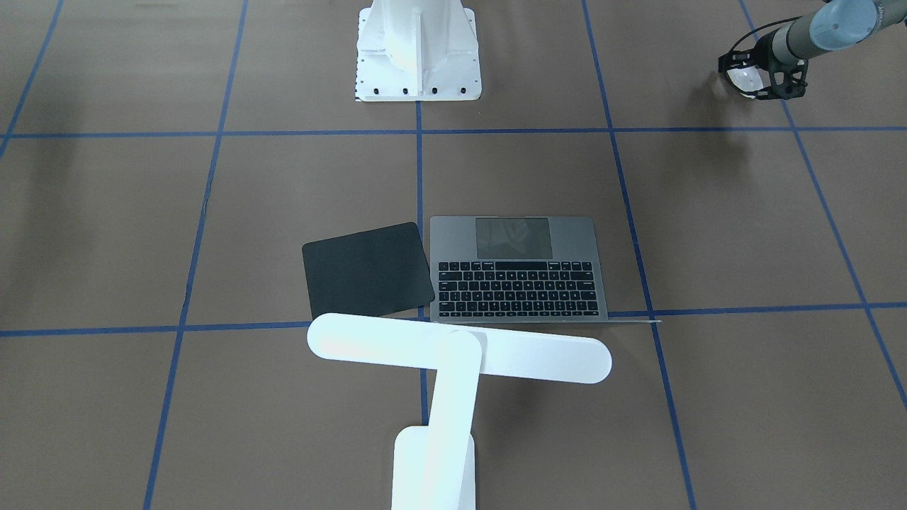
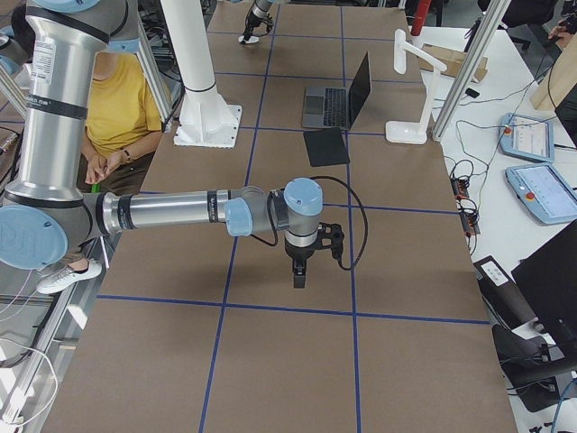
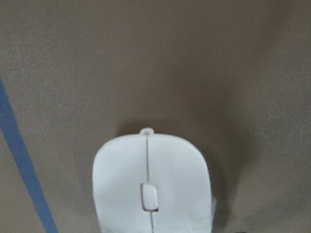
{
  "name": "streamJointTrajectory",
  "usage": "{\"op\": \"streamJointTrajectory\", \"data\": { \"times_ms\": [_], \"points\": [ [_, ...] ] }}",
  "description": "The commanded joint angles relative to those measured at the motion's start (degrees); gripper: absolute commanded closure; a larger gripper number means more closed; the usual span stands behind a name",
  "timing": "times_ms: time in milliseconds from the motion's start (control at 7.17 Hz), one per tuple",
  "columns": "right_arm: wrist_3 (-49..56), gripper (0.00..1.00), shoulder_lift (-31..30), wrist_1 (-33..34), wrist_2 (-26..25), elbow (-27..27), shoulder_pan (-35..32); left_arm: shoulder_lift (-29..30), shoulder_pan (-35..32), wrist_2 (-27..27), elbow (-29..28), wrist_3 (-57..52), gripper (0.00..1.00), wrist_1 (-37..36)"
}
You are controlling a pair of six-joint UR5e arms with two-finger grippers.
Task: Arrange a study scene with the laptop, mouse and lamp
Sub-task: 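Hold the white mouse in the left gripper off the table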
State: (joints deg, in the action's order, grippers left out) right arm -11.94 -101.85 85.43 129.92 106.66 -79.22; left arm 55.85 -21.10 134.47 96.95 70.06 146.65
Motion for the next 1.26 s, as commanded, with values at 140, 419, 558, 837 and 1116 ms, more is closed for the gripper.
{"op": "streamJointTrajectory", "data": {
  "times_ms": [140,419,558,837,1116],
  "points": [
    [-0.01,0.0,0.07,0.0,0.07,0.04,-0.06,-0.74,0.0,0.0,-0.01,-0.02,0.47,1.71],
    [-0.01,0.0,0.07,0.0,0.07,0.04,-0.15,-0.75,-0.17,0.09,0.17,0.25,0.5,4.24],
    [-0.01,0.0,0.07,0.0,0.07,0.04,-0.15,-0.83,-0.26,0.17,1.04,0.42,0.5,4.78],
    [-0.01,0.0,0.16,0.08,0.07,-0.05,-0.24,-3.19,-0.44,0.96,6.55,0.77,0.5,4.61],
    [-0.01,0.0,0.33,0.09,0.07,-0.05,-0.24,-3.12,-0.26,3.07,12.36,6.62,0.5,4.26]
  ]
}}
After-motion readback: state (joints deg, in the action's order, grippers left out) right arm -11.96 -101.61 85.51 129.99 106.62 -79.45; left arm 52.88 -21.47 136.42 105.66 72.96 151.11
